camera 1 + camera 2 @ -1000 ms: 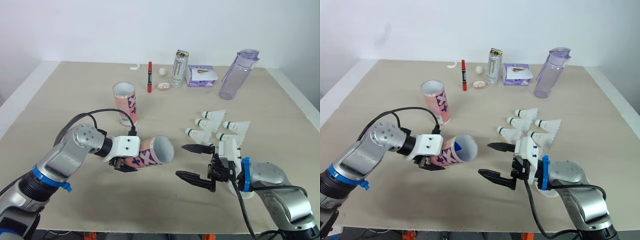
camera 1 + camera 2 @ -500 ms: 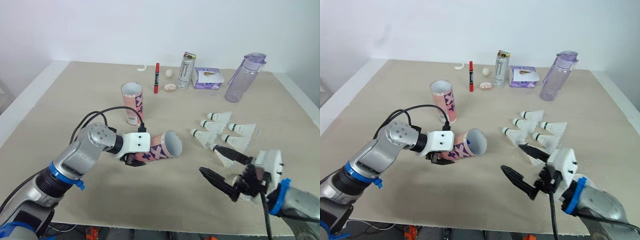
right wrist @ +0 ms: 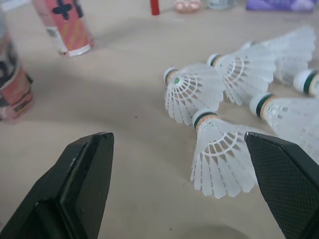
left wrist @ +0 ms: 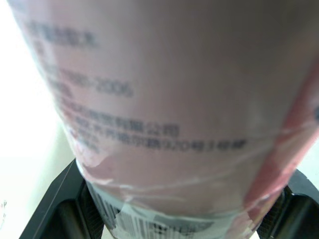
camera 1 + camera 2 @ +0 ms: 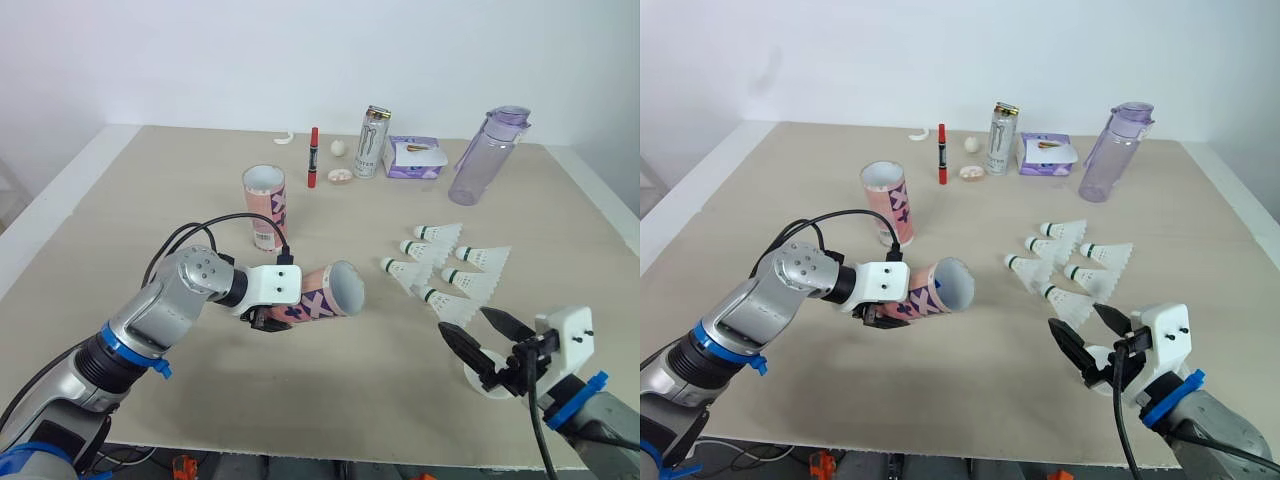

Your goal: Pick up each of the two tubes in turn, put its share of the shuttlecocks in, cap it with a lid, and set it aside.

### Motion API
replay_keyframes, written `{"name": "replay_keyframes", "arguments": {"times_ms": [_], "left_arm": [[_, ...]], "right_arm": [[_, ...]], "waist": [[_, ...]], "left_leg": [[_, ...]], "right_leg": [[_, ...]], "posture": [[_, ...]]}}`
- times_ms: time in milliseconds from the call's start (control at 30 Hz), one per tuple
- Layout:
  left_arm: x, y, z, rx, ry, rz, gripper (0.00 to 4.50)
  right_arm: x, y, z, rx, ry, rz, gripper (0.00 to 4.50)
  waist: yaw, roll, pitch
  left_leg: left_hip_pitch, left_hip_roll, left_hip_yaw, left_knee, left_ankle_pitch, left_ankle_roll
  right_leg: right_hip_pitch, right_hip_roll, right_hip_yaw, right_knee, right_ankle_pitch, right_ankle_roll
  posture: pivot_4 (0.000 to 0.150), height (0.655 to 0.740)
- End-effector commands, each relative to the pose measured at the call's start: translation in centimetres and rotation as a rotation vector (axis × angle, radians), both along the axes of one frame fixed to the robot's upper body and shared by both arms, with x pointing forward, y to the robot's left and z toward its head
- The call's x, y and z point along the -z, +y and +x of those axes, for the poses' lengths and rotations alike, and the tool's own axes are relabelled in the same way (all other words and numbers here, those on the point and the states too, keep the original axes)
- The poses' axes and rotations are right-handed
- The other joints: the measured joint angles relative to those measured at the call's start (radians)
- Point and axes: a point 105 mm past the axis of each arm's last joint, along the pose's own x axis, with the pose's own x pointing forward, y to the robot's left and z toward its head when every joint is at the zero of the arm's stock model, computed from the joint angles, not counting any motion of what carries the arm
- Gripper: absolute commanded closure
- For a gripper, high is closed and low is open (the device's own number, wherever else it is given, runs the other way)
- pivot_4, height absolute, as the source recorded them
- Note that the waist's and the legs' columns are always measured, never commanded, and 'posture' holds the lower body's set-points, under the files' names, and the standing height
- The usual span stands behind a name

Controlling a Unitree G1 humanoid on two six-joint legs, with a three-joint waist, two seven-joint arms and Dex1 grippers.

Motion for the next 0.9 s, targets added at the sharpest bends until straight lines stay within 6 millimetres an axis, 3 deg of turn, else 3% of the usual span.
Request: {"name": "replay_keyframes", "arguments": {"times_ms": [33, 300, 633, 733, 800, 833, 900], "left_arm": [[0.4, 0.2, 0.4, -0.032, -0.005, 0.018, 1.37], [0.4, 0.4, 0.3, -0.054, -0.006, 0.009, 1.37], [0.1, 0.4, 0.0, -0.066, -0.004, -0.002, 1.37], [0.1, 0.4, 0.0, -0.071, -0.004, -0.003, 1.38], [0.1, 0.4, 0.0, -0.072, -0.006, -0.003, 1.38], [0.1, 0.3, 0.1, -0.073, -0.006, -0.005, 1.38], [0.0, 0.3, 0.1, -0.073, -0.008, -0.006, 1.38]], "right_arm": [[0.3, 1.1, 0.4, -0.014, 0.024, -0.002, 0.00], [1.3, 1.8, 1.6, 0.008, 0.070, 0.008, 0.00], [1.6, 1.0, 4.6, 0.148, 0.104, 0.070, 0.00], [1.8, 0.7, 5.0, 0.178, 0.115, 0.087, 0.71], [1.9, 0.4, 5.3, 0.198, 0.121, 0.090, 1.64], [1.9, 0.5, 5.4, 0.198, 0.122, 0.088, 1.79], [1.8, 0.3, 5.6, 0.210, 0.121, 0.089, 2.92]], "waist": [[0.000, 0.000, 0.000], [0.000, 0.000, 0.000], [-0.001, 0.000, 0.000], [-0.001, 0.000, 0.000], [-0.001, 0.000, 0.000], [-0.001, 0.000, 0.000], [-0.001, 0.000, 0.000]], "left_leg": [[0.000, 0.000, 0.000, 0.000, 0.000, 0.000], [-0.001, 0.000, 0.001, 0.000, 0.000, 0.000], [-0.003, 0.000, 0.001, -0.002, 0.000, 0.000], [-0.004, 0.000, 0.001, -0.003, 0.001, 0.001], [-0.004, 0.000, 0.001, -0.004, 0.001, 0.001], [-0.004, 0.000, 0.001, -0.004, 0.001, 0.001], [-0.004, -0.001, 0.001, -0.004, 0.001, 0.001]], "right_leg": [[0.000, 0.000, 0.000, 0.000, 0.000, 0.000], [0.000, -0.001, 0.000, 0.000, 0.000, 0.000], [-0.003, -0.001, 0.000, -0.001, -0.001, 0.001], [-0.003, 0.000, 0.000, -0.001, -0.002, 0.001], [-0.003, 0.000, 0.000, -0.001, -0.003, 0.002], [-0.003, 0.000, 0.000, -0.001, -0.003, 0.002], [-0.003, 0.000, 0.000, -0.001, -0.003, 0.002]], "posture": [[0.150, 0.7400], [0.150, 0.7400], [0.150, 0.7400], [0.150, 0.7400], [0.150, 0.7400], [0.150, 0.7400], [0.150, 0.7400]]}}
